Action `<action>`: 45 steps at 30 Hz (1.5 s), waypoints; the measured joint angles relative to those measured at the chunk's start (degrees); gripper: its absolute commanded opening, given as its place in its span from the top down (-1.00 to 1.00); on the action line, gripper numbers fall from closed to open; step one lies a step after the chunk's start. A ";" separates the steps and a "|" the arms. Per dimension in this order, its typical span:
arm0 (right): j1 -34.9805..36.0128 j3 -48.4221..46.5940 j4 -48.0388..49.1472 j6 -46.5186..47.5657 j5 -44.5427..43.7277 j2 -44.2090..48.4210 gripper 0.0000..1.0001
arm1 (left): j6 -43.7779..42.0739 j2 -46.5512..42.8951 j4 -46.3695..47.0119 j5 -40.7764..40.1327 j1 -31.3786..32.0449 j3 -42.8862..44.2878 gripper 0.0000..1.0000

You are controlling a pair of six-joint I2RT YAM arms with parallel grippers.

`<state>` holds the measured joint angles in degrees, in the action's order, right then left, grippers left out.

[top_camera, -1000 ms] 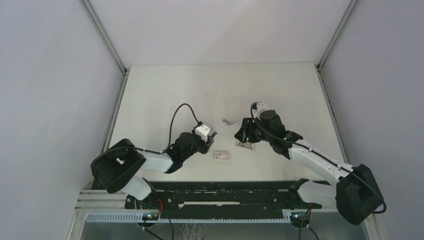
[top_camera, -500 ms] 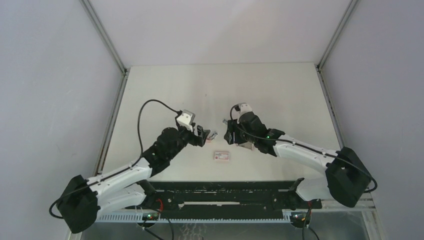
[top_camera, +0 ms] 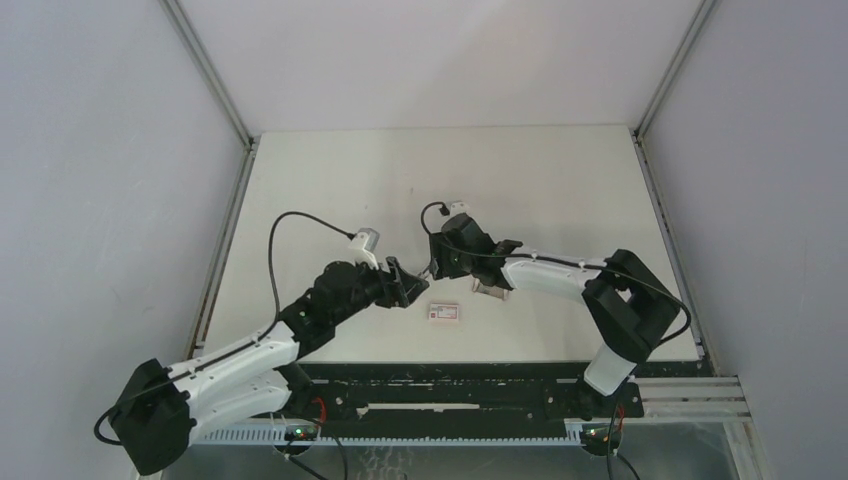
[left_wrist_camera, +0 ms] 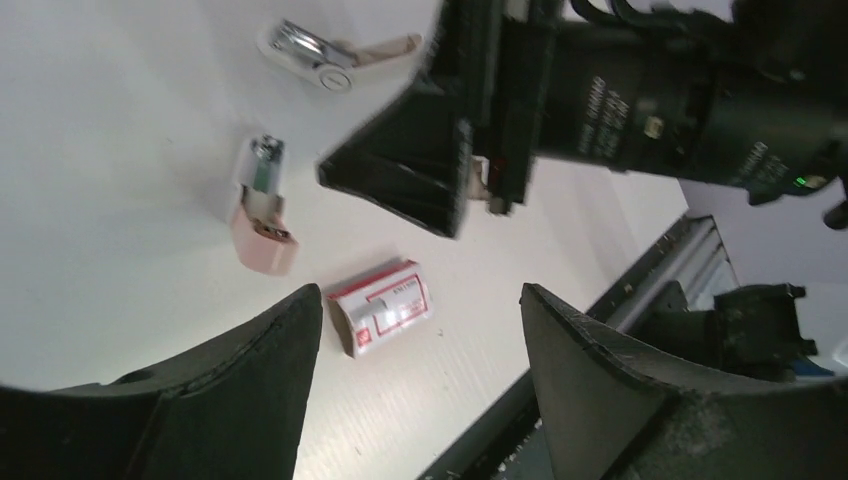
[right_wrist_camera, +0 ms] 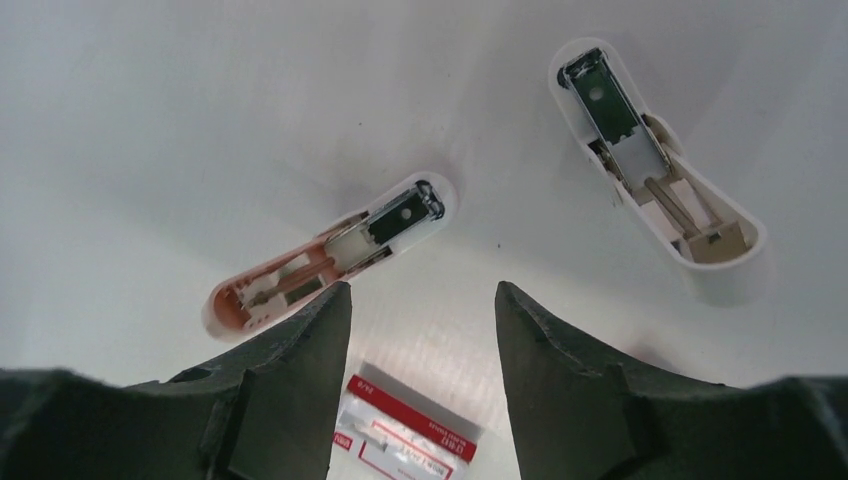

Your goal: Load the staples into the stapler

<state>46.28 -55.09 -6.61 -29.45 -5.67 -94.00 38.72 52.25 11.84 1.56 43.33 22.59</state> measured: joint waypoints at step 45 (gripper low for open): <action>-6.84 -6.62 -1.95 4.72 -1.86 -10.71 -0.27 | 3.58 33.77 -6.95 -5.66 10.34 17.53 -0.53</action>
<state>39.44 -61.71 -8.56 -24.73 -7.53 -104.71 42.30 86.02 4.89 -4.10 53.67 40.12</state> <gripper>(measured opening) 0.643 0.761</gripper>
